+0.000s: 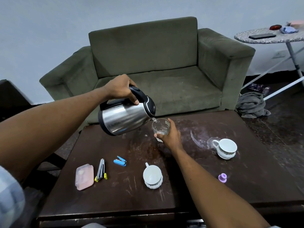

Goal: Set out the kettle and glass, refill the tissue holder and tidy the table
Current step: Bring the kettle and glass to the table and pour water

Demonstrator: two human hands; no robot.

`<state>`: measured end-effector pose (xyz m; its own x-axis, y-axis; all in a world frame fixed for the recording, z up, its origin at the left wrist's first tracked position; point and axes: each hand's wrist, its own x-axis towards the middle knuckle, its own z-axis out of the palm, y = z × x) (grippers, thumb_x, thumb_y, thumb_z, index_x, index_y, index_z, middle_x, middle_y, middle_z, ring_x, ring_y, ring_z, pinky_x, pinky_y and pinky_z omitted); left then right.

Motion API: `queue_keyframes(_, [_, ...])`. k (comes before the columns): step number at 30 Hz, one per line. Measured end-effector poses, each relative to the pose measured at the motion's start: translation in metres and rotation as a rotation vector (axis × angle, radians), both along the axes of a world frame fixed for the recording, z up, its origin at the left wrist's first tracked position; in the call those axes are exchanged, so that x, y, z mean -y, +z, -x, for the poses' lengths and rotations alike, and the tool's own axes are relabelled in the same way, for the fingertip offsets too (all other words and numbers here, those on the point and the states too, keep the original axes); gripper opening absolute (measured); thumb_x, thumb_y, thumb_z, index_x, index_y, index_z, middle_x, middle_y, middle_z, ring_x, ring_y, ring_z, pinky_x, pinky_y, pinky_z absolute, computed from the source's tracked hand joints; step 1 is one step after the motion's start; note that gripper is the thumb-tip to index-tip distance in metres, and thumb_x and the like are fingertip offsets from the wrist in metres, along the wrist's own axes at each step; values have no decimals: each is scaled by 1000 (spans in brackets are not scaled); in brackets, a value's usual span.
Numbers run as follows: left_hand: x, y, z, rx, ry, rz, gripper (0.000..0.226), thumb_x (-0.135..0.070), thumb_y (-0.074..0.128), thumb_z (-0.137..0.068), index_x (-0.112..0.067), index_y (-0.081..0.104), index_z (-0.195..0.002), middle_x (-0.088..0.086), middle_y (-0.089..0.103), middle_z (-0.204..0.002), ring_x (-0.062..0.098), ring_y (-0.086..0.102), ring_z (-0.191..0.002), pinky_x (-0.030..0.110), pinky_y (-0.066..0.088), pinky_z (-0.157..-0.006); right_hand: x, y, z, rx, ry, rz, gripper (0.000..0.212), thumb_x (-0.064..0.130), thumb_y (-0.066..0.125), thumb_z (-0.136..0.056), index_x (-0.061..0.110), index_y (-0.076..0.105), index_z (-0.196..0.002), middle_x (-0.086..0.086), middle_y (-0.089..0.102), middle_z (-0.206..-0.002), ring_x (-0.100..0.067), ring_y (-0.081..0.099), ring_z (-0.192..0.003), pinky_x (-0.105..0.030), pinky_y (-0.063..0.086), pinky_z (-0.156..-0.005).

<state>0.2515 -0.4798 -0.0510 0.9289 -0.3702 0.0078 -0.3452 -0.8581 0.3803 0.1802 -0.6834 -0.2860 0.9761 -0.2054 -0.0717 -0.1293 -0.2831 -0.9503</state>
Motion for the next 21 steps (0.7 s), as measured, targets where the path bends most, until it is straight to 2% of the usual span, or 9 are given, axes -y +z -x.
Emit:
queue_keyframes(5, [4,11,1,-3,-34,-21,28,-32,97,-56,-29,83,-80,-11,79,-74,10,75,-76,35,55,-75,1,-2,0,-41,-4,16,104,25,92,-69,28,34,-156,-11,58,-145,-30,53,-135,-26,35,-93])
queue_keyframes(8, [7,18,2,11,-44,-63,30,-33,97,-56,-28,83,-82,-10,80,-75,13,75,-79,38,57,-77,4,-2,0,-70,0,24,108,24,90,-72,25,26,-159,-15,53,-149,-34,50,-138,-33,40,-99])
queue_keyframes(11, [9,25,2,20,-51,-102,33,-34,97,-57,-26,84,-85,-7,81,-79,17,76,-83,42,58,-82,6,-1,0,-83,3,42,108,21,83,-79,20,17,-163,-17,51,-150,-35,45,-141,-31,37,-98])
queue_keyframes(13, [10,30,3,25,-52,-116,34,-34,98,-57,-25,84,-86,-7,81,-79,17,75,-84,44,58,-84,7,2,1,-92,5,57,106,23,79,-82,16,12,-165,-18,52,-151,-36,47,-141,-34,41,-103])
queue_keyframes(17, [12,40,4,29,-56,-127,33,-32,98,-57,-25,84,-86,-7,81,-79,16,75,-83,40,57,-80,8,6,2,-119,-4,86,100,14,71,-87,13,8,-166,-23,49,-152,-39,50,-140,-40,43,-110])
queue_keyframes(21, [13,51,7,32,-75,-134,25,-30,97,-61,-29,82,-80,-9,79,-74,13,72,-75,31,49,-70,7,9,4,-117,-6,78,105,16,75,-85,12,7,-166,-21,54,-148,-37,54,-136,-38,44,-108])
